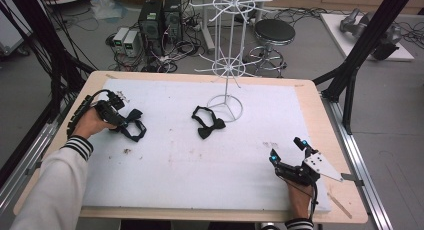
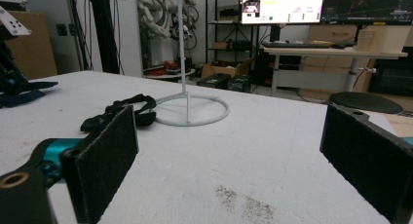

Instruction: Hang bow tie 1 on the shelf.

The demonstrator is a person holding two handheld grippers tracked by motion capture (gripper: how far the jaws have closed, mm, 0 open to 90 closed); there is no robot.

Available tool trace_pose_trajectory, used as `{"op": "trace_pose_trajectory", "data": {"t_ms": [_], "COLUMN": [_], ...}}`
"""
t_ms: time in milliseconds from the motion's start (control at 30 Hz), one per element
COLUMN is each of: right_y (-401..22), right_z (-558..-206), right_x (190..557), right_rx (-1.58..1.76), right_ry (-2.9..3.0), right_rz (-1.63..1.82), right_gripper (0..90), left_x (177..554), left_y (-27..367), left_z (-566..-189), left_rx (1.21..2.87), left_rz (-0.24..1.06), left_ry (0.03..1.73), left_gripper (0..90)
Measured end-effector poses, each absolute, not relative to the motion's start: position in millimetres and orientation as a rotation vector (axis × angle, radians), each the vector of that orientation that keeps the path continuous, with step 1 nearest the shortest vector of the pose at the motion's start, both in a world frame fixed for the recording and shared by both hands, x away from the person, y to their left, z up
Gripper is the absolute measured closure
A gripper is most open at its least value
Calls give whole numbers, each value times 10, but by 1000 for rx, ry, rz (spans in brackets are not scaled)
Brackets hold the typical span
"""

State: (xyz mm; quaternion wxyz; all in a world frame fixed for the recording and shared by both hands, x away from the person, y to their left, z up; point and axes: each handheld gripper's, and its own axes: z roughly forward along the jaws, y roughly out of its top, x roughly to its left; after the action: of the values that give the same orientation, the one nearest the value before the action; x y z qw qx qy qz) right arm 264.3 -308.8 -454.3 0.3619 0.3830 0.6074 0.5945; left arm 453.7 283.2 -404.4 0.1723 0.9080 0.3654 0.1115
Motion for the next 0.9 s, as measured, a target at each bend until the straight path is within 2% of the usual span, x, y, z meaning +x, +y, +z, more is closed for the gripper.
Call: {"op": "trace_pose_trajectory", "data": {"t_ms": [633, 900], "right_y": [-3088, -3085], "right_z": [-4544, -4544], "right_x": [2644, 2642], "right_rx": [981, 986], "right_ry": [1565, 1567], "right_rz": [1529, 1531], "right_gripper": [62, 62], "left_x": [4441, 4401], "left_y": [2772, 2812], "left_z": [-3895, -3807], "left_rx": [2419, 2284], "left_rz": [351, 335], "left_ry": [953, 916], "left_gripper": [744, 745]}}
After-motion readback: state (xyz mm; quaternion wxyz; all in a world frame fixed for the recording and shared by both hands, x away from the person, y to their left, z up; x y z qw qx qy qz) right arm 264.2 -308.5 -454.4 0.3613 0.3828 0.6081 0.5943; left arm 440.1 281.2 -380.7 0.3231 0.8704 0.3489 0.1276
